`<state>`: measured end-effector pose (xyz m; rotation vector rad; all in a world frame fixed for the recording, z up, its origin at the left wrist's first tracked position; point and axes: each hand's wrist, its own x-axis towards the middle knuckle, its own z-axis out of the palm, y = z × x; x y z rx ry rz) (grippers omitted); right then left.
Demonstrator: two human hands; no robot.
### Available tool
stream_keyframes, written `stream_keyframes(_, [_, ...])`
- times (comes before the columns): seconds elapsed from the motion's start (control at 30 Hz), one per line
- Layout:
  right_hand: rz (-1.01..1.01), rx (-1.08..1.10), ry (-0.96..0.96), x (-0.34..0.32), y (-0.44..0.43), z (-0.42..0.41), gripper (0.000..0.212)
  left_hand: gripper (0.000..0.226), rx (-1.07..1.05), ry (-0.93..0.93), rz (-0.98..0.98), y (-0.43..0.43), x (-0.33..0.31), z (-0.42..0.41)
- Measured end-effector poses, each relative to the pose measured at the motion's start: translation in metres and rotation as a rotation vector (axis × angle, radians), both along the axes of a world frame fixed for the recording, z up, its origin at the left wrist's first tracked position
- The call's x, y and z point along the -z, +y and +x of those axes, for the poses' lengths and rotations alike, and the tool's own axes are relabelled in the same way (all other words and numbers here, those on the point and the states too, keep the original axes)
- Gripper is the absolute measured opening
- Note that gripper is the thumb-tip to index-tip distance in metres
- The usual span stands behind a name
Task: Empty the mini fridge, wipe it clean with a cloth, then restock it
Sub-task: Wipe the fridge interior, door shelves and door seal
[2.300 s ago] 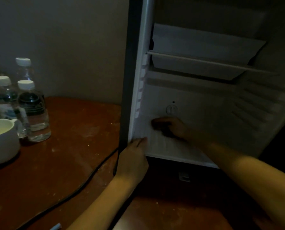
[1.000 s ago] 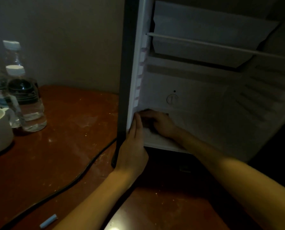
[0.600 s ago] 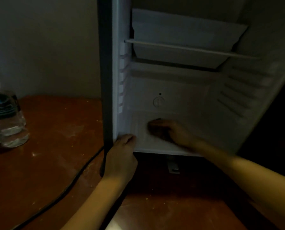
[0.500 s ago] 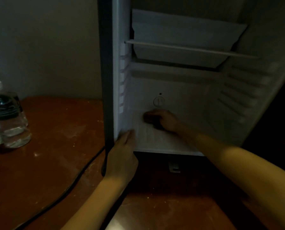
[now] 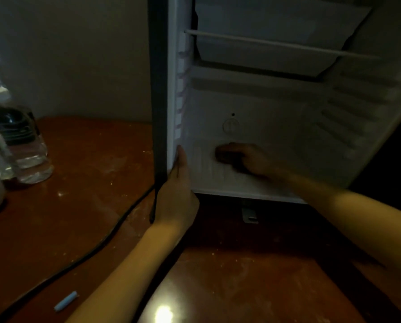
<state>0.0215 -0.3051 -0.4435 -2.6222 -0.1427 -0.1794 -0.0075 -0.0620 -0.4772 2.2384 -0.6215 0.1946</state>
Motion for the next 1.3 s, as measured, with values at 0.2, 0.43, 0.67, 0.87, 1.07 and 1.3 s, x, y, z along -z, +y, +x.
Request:
stream_keyframes(0.2, [0.061, -0.057, -0.059, 0.014, 0.07, 0.032, 0.064, 0.092, 0.049, -0.018, -0.032, 0.0, 0.005, 0.001])
stream_keyframes(0.43, [-0.007, -0.118, -0.09, 0.024, 0.033, -0.076, 0.066, 0.068, 0.024, -0.12, 0.05, -0.003, 0.013, 0.01])
stream_keyframes(0.67, [0.057, 0.137, -0.025, 0.009, 0.001, 0.031, 0.04, 0.048, 0.059, -0.235, 0.047, -0.002, 0.016, 0.013])
stream_keyframes(0.87, [0.007, 0.011, -0.113, 0.024, 0.044, -0.021, 0.075, 0.062, 0.056, -0.195, 0.082, -0.003, 0.016, 0.015])
stream_keyframes(1.07, [0.041, -0.103, 0.066, -0.007, 0.053, -0.094, 0.074, 0.043, 0.003, -0.234, 0.184, -0.016, 0.008, 0.014])
stream_keyframes(1.3, [0.643, 0.171, 0.217, -0.058, 0.022, -0.072, 0.034, 0.046, 0.002, -0.233, 0.082, -0.014, 0.005, 0.021])
